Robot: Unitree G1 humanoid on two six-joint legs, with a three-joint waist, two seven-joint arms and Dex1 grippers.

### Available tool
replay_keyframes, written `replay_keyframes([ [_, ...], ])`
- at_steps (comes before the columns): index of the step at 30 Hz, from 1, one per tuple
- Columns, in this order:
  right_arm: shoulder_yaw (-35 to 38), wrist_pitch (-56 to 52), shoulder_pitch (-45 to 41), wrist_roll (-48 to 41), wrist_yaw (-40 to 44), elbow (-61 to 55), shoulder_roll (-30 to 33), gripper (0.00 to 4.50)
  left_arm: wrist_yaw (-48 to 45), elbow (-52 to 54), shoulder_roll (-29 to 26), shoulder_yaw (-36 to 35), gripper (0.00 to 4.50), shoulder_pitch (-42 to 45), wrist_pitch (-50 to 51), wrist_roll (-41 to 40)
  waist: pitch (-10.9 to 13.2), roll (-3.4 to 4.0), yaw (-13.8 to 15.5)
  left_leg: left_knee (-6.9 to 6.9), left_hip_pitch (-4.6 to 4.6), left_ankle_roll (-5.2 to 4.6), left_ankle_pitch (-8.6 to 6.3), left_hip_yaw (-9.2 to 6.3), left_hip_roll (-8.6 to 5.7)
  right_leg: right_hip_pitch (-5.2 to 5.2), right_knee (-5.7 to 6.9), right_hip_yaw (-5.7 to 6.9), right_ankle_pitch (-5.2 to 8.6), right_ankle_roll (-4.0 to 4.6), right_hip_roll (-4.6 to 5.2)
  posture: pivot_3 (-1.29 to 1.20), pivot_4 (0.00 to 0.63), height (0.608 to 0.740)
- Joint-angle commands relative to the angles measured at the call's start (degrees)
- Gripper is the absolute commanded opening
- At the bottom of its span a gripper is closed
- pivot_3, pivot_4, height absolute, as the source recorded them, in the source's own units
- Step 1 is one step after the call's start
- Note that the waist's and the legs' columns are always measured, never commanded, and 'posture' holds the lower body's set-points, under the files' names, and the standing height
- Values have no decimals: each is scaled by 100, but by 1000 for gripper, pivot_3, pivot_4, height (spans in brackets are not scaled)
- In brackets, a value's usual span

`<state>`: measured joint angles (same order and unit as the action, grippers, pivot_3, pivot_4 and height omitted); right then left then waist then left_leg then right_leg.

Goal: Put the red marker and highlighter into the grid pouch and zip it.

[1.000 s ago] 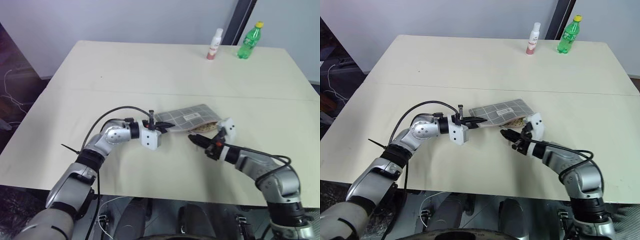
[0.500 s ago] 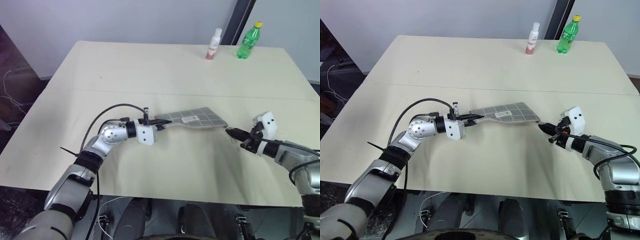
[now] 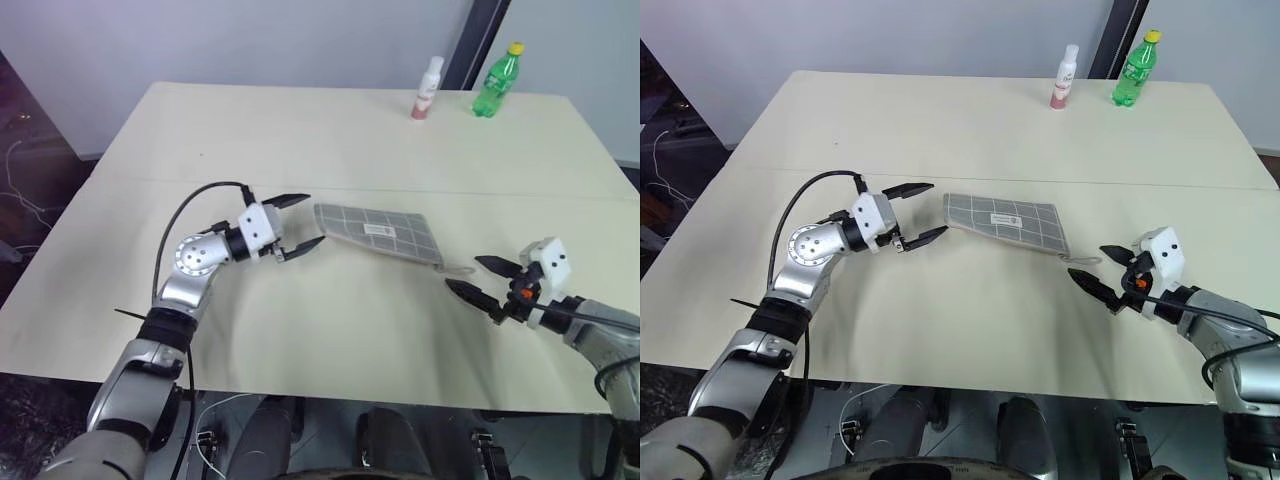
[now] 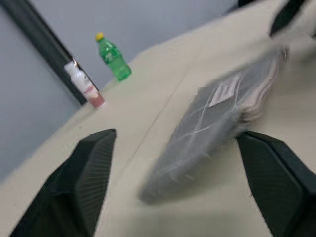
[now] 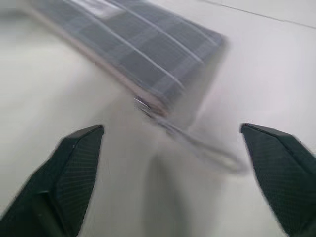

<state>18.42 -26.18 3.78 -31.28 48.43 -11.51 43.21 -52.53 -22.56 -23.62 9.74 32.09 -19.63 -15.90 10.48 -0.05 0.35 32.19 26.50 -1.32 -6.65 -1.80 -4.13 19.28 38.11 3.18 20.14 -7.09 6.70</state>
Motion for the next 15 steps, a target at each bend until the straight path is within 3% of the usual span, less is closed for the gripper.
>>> replay_keyframes([
  [1, 358, 224, 112, -139, 107, -354, 4, 4437, -91, 947, -214, -484, 4112, -244, 1172, -818, 0, 0, -8, 1, -2, 0, 0, 0, 0, -2, 0, 0, 0, 0, 0, 0, 150, 740],
  [7, 658, 557, 382, -23, 249, -431, 97, 4437, 59, 1567, -699, -1095, 4112, -681, 1985, -1003, -1, 2, 30, 4, -4, 13, -8, -2, 1, -5, -2, -6, 1, 3, 2, 0, 150, 740],
  [10, 1039, 723, 707, -98, 504, -550, 190, 4437, 60, 1413, -1234, -1687, 4112, -881, 2155, -983, -1, 2, 40, 0, -1, 13, -9, -1, -1, -3, -8, -7, 2, 4, 7, 0, 150, 740],
  [15, 1085, 1152, 1240, 97, 907, -619, 193, 4437, -56, 947, -1424, -2041, 4112, -927, 2089, -966, -2, 4, 54, -7, -2, 12, -12, -2, 0, -4, -12, -7, 5, 9, 8, 0, 150, 740],
])
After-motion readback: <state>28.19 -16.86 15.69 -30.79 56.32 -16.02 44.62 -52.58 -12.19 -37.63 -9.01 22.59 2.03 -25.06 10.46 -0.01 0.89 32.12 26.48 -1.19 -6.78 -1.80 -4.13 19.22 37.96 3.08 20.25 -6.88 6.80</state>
